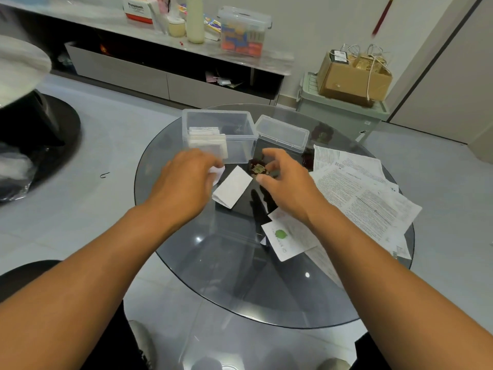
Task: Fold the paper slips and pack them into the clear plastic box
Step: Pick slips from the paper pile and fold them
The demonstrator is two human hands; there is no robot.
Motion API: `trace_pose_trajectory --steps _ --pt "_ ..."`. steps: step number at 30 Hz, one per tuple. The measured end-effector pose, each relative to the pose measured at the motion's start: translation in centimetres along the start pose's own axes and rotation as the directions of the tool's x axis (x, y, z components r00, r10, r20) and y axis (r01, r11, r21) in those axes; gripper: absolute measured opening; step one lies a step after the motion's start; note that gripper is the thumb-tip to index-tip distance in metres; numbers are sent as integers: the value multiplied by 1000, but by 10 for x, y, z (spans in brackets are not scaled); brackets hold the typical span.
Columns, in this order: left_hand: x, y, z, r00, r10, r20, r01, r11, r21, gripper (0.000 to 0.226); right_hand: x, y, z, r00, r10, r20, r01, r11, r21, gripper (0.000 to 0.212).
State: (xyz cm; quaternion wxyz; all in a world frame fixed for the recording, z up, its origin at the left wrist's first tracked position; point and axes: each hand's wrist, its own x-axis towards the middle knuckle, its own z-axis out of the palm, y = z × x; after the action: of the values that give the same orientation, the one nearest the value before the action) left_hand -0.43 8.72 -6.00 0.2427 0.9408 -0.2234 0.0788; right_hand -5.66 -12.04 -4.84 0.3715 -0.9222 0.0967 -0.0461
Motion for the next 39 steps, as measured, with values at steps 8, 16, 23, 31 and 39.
trace_pose_trajectory --steps 8,16,23,31,39 --pt "-15 55 29 889 386 246 -309 902 -301 38 -47 49 -61 979 136 152 -121 987 -104 28" --pt "-30 92 50 879 264 396 -187 957 -222 99 -79 68 -66 977 110 181 -77 980 -183 43" --pt "-28 104 51 904 65 422 102 927 -361 76 -110 66 -52 946 -32 323 76 990 -123 70" --pt "-28 106 43 881 93 464 242 754 -610 41 -112 76 -25 931 -353 -93 243 789 -565 28" --pt "-27 101 35 864 117 490 359 539 -762 41 -119 65 -24 975 -205 80 219 875 -432 64"
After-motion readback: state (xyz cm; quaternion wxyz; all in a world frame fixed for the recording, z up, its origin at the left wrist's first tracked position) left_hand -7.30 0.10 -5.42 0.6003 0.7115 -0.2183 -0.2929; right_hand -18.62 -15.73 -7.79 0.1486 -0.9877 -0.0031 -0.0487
